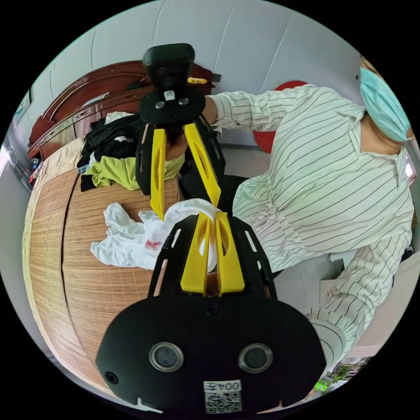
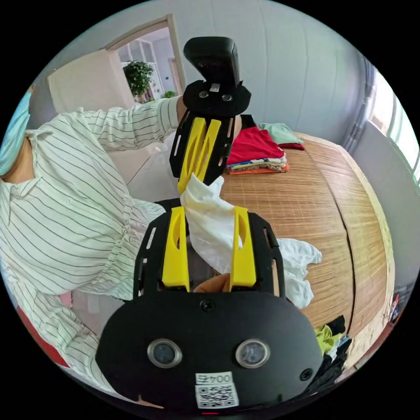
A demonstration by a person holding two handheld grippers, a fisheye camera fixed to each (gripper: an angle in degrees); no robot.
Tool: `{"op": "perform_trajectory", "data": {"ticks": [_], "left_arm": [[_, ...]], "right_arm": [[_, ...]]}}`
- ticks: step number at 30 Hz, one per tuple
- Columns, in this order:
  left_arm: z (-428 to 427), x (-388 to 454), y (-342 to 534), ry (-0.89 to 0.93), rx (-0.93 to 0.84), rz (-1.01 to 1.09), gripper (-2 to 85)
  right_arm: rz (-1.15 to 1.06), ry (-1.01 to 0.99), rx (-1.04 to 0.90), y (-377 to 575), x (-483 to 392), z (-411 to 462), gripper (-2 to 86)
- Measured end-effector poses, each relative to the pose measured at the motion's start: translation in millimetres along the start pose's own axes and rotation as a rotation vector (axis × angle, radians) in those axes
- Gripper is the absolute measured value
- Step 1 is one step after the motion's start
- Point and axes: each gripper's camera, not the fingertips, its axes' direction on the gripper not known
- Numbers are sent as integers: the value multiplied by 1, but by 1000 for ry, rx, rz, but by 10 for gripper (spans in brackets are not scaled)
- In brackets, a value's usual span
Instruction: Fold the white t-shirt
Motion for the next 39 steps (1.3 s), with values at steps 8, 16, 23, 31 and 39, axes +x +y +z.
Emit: {"op": "perform_trajectory", "data": {"ticks": [8,16,23,31,39], "left_arm": [[-51,7,17,13,2,38,32],[-88,33,7,-5,-81,148,37],[-138,17,98,-126,42,-84,42],[-257,60,313,-458,786,-638,73],[-153,154,326,-569,1108,-703,131]], "right_arm": [[-71,-101,85,-49,-1,3,135],[-286,-49,-96,-129,-44,18,113],[-244,-33,-68,-149,-40,26,14],[266,238,222,-144,12,-79,5],[787,477,945,-124,-14,-261,16]]}}
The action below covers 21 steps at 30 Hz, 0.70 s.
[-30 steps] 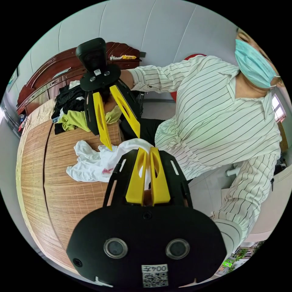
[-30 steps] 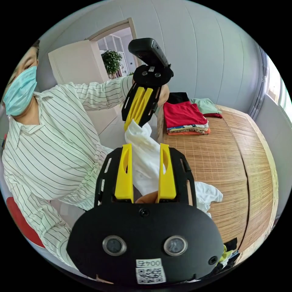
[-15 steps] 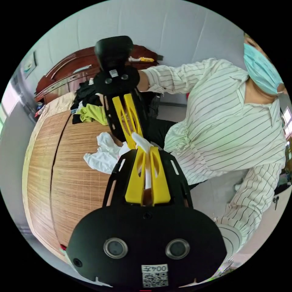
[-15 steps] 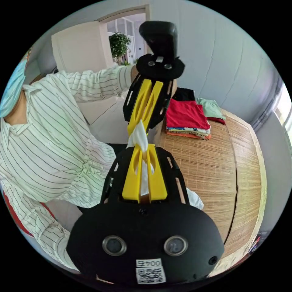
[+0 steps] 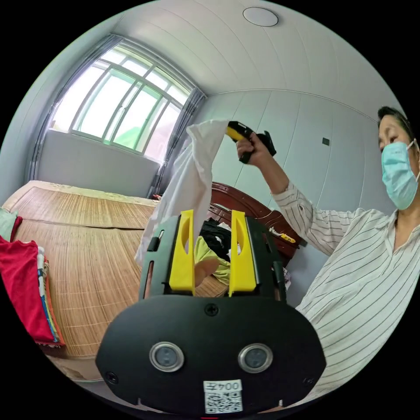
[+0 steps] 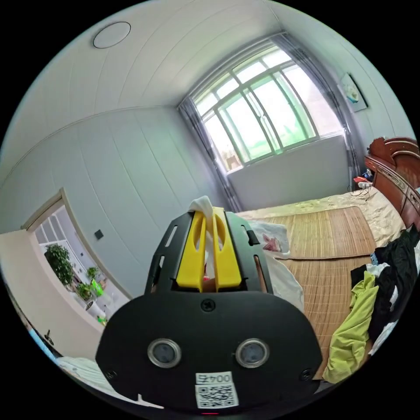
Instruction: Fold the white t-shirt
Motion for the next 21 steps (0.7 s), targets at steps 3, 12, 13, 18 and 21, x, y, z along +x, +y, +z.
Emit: {"op": "perform_trajectory", "data": {"ticks": [3,12,13,18,21], "left_arm": [[28,33,23,-64,-20,37,166],[61,84,6,-128,-7,113,173],[62,98,1,-141,10,152,174],[77,124,-15,-139,29,196,184],[87,124,-19,-157,-11,197,201]], "right_arm": [[-16,93,126,-23,-32,-33,20],[-230,244,157,-44,-100,-62,20],[-237,249,160,-43,-101,-64,21],[-250,237,102,-40,-94,-72,24],[-227,217,53,-35,-82,-74,22]]}}
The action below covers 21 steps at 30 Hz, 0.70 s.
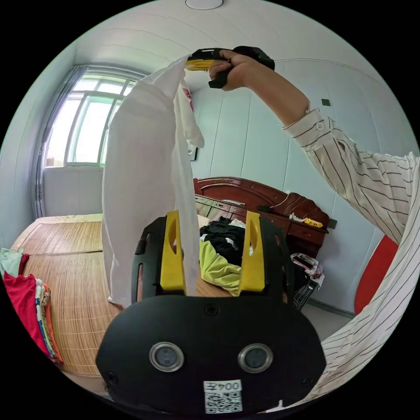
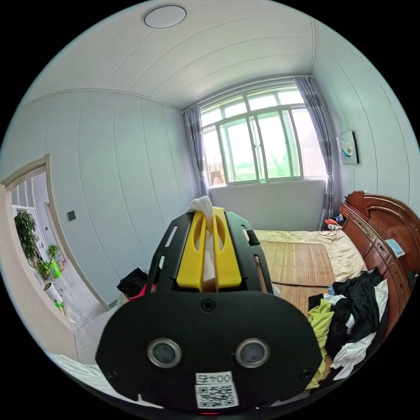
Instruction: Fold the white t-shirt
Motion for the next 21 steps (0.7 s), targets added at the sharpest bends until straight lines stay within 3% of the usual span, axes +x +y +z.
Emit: {"op": "perform_trajectory", "data": {"ticks": [4,10,21], "left_arm": [[-7,-40,2,-116,-45,-47,221],[-59,-126,7,-98,40,-284,231],[3,-80,12,-476,-55,-159,232]], "right_arm": [[-1,-33,-70,11,14,-2,20],[13,-97,-125,25,42,-10,19],[26,-272,-218,49,43,-17,23]]}}
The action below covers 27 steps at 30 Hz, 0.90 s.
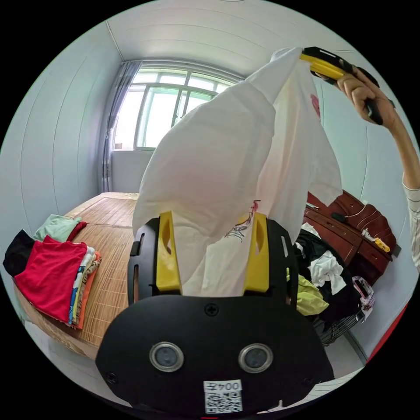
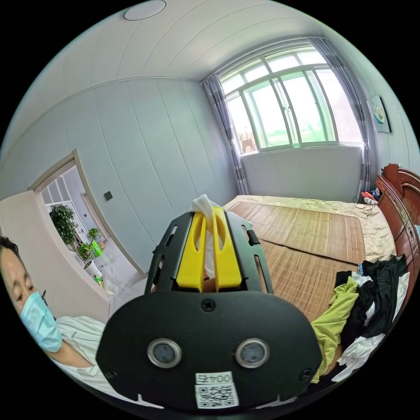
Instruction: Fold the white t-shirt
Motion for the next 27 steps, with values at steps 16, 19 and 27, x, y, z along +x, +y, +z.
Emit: {"op": "perform_trajectory", "data": {"ticks": [16,19,27], "left_arm": [[17,-14,58,94,-44,-43,20],[13,-22,58,132,-74,-57,8],[15,-62,31,842,-295,75,4]], "right_arm": [[-1,85,-28,23,29,-23,25],[27,129,-29,29,48,-23,25],[164,206,-1,42,113,-45,26]]}}
